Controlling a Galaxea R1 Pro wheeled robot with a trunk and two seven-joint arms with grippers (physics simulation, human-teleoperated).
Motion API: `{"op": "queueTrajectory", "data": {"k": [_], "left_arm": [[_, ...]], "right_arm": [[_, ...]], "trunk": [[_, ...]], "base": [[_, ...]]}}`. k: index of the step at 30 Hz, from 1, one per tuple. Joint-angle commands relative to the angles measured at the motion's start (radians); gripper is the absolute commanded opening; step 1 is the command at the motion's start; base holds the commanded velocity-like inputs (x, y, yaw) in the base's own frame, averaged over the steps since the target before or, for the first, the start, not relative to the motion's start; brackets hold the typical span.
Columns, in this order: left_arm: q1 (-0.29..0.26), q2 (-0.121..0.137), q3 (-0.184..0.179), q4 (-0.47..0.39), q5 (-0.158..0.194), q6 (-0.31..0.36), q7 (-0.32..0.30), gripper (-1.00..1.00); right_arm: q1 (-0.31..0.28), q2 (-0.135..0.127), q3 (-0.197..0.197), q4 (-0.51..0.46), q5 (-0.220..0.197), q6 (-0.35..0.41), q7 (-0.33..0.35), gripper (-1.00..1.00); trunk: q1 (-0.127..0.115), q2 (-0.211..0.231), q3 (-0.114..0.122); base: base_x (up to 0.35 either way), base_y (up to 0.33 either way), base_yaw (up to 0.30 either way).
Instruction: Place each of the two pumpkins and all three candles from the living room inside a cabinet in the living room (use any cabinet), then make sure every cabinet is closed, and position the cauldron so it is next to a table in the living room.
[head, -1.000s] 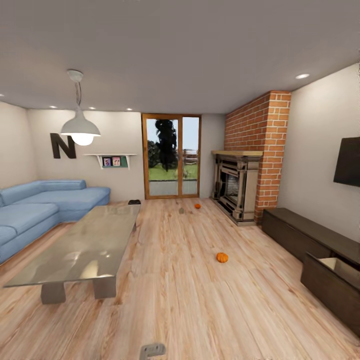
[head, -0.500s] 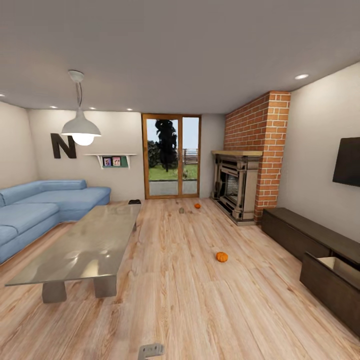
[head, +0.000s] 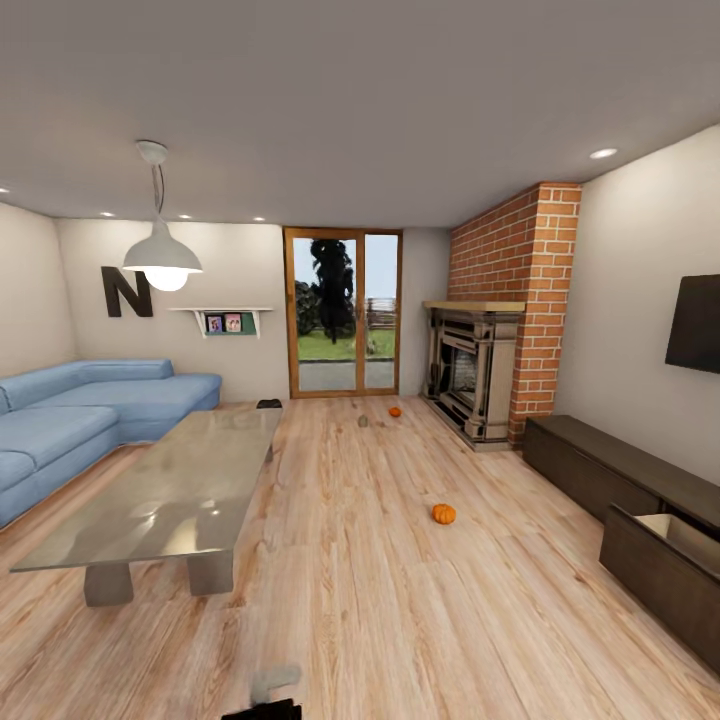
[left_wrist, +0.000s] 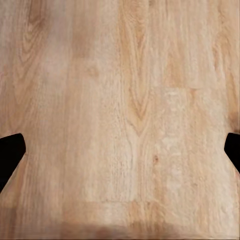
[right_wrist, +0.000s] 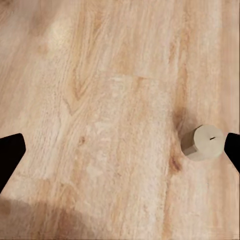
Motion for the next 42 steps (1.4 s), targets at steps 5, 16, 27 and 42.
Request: {"op": "queueTrajectory", "data": {"k": [5, 16, 27, 42], "left_arm": [[-0.041, -0.002, 0.000, -0.025, 0.011, 0.066, 0.112, 1.00], [-0.157, -0.008, -0.001, -0.034, 0.083, 0.162, 0.288, 1.00], [-0.173, -0.016, 0.003, -0.036, 0.122, 0.180, 0.299, 1.00], [-0.174, -0.008, 0.004, -0.055, 0.157, 0.178, 0.297, 1.00]], "right_arm": [[-0.002, 0.000, 0.007, -0.135, -0.011, 0.066, -0.195, 1.00], [-0.014, 0.002, 0.007, -0.515, -0.011, 0.446, -0.418, 1.00], [-0.097, 0.000, -0.093, -0.588, -0.085, 0.490, -0.447, 1.00], [-0.105, -0.004, -0.135, -0.639, -0.110, 0.526, -0.449, 1.00]], "trunk": [[0.000, -0.001, -0.001], [0.000, -0.001, -0.001], [0.000, -0.001, -0.001], [0.000, -0.001, -0.008]], "base": [[0.000, 0.000, 0.000], [0.000, 0.000, 0.000], [0.000, 0.000, 0.000], [0.000, 0.000, 0.031]]}}
